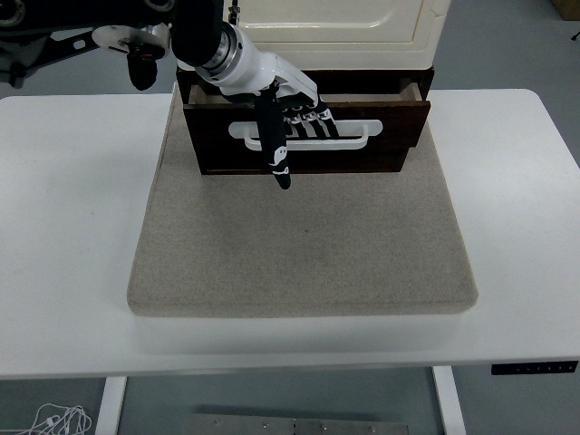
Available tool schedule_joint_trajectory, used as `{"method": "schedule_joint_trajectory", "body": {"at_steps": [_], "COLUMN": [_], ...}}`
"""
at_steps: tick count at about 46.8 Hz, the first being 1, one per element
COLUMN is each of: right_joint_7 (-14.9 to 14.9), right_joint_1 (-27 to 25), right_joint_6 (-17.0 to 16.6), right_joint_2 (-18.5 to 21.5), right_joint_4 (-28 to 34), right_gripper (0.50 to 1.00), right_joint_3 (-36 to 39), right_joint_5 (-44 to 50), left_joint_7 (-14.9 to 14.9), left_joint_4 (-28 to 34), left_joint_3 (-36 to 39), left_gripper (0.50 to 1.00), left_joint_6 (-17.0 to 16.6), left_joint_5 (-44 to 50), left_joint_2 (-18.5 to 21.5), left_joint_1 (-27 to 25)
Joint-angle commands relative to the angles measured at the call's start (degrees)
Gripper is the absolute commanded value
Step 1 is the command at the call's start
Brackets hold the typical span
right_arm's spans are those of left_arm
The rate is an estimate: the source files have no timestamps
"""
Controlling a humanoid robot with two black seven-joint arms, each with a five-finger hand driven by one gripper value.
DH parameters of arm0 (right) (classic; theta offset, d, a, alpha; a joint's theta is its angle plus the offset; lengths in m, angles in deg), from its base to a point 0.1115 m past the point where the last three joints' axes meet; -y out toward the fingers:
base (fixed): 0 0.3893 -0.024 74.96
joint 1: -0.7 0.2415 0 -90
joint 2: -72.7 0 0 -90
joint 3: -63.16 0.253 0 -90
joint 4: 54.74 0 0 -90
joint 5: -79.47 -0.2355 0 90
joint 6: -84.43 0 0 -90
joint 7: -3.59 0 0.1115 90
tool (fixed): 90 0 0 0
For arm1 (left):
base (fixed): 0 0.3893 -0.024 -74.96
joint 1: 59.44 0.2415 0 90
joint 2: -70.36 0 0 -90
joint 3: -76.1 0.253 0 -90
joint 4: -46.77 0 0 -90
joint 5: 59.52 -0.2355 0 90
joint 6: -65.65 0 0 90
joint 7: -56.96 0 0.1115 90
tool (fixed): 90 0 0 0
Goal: Open the drawer under the combination cabinet
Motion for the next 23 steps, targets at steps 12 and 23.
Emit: {"method": "schedule_joint_trajectory", "body": {"at_steps": [12, 23], "right_joint_7": [0.0, 0.0], "right_joint_1": [-0.08, -0.08], "right_joint_6": [0.04, 0.04], "right_joint_2": [0.0, 0.0], "right_joint_4": [0.04, -0.05], "right_gripper": [0.926, 0.926], "right_joint_3": [-0.04, 0.05], "right_joint_5": [-0.03, 0.05], "left_joint_7": [-0.09, 0.0], "left_joint_4": [0.0, 0.0], "left_joint_3": [-1.04, -2.09], "left_gripper": [1.0, 1.0], "left_joint_6": [2.03, 4.66], "left_joint_5": [0.12, 1.17], "left_joint_2": [0.08, 0.16], "left_joint_1": [0.05, -0.04]}}
